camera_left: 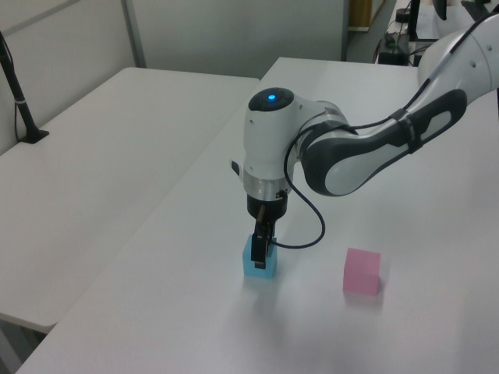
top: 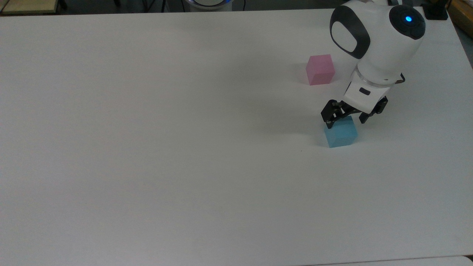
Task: Put blue cube on pink cube
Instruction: 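Close the gripper on the light-blue cube and lift it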
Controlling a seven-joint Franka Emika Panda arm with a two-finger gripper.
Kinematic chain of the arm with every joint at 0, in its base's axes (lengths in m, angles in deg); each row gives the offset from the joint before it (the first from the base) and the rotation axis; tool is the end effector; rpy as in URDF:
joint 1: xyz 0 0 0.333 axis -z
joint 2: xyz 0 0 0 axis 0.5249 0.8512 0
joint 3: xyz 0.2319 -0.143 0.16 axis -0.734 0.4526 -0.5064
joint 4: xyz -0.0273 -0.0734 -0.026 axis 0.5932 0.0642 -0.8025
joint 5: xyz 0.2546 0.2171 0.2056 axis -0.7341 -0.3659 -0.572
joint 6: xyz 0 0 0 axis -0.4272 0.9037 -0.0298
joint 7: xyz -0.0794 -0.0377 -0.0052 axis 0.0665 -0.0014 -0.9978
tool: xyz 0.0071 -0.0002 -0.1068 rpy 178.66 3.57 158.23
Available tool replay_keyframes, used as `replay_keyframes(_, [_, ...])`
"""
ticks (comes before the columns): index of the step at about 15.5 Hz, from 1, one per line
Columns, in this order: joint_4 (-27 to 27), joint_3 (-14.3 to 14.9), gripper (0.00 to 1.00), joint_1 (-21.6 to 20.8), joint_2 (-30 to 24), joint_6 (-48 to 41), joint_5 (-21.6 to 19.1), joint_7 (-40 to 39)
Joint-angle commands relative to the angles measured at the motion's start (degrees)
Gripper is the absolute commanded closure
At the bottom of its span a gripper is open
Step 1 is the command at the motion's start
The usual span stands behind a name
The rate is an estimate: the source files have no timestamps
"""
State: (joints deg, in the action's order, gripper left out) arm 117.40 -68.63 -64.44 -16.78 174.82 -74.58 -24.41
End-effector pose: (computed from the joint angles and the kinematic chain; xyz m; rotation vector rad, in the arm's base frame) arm 0.6405 0.4070 0.3440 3.0786 0.3355 0.1732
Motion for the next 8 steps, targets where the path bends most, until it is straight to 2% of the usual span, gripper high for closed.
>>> replay_keyframes(1, [-1.7,0.7,0.0,-0.6,2.1,2.1,1.0,0.1])
replay_keyframes(2, [-1.7,0.7,0.0,-0.5,2.3,2.1,1.0,0.1])
replay_keyframes(3, [-1.7,0.7,0.1,-0.5,2.3,2.2,1.0,0.2])
replay_keyframes(5, [-1.6,0.7,0.23,-0.4,2.2,2.9,1.0,0.3])
replay_keyframes(6, [-1.5,0.7,0.34,-0.4,2.3,3.2,1.0,0.3])
replay_keyframes(7, [-1.3,0.7,0.52,-0.4,2.2,3.2,1.0,0.3])
replay_keyframes(8, [-1.3,0.7,0.63,-0.4,2.2,3.2,1.0,0.2])
